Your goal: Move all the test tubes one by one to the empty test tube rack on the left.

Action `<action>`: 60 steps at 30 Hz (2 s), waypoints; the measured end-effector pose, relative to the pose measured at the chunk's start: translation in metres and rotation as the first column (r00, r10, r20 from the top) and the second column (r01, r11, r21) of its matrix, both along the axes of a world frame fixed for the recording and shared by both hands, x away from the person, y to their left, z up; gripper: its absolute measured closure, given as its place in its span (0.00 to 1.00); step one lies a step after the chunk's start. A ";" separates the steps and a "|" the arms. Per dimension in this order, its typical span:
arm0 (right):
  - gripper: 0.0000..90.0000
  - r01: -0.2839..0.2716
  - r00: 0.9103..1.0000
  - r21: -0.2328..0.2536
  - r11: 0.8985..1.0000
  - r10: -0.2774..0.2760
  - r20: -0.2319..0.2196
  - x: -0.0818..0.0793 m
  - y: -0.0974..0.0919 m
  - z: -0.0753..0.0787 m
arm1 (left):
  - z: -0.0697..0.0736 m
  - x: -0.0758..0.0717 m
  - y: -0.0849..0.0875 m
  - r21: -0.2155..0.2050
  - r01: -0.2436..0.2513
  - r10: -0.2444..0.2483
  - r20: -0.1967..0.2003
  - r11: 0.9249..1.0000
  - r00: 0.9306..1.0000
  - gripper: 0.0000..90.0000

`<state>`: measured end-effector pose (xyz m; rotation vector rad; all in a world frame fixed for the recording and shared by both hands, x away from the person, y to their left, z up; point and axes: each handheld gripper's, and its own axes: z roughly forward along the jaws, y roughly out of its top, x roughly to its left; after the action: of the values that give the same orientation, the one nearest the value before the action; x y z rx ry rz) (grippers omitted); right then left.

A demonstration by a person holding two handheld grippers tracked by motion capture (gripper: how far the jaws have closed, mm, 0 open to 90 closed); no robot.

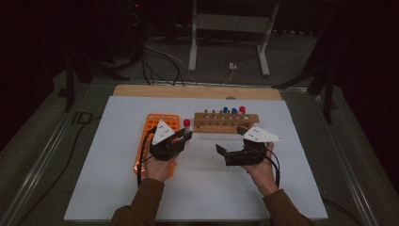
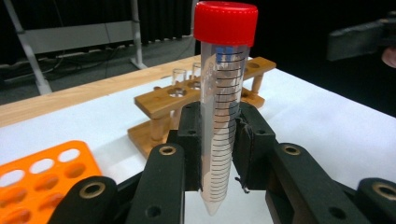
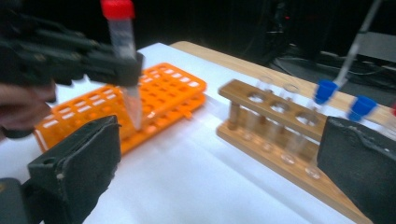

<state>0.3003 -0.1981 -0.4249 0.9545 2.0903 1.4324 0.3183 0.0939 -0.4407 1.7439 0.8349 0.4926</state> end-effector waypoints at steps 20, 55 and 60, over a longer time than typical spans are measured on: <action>0.00 0.099 0.995 0.041 0.994 -0.099 -0.015 -0.021 -0.051 -0.026 | -0.003 0.020 0.031 0.005 -0.117 0.117 0.018 0.993 0.993 0.83; 0.00 0.108 0.994 0.060 0.992 -0.106 -0.024 -0.024 -0.058 -0.033 | -0.027 0.041 0.032 0.067 -0.188 0.191 -0.037 0.980 0.981 0.83; 0.00 0.107 0.994 0.058 0.993 -0.105 -0.024 -0.024 -0.057 -0.033 | -0.034 0.039 0.034 0.085 -0.177 0.183 -0.070 0.981 0.981 0.83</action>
<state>0.2759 -0.2550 -0.4582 1.0907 1.9901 1.4426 0.3573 0.1277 -0.4748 1.7769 1.0477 0.5874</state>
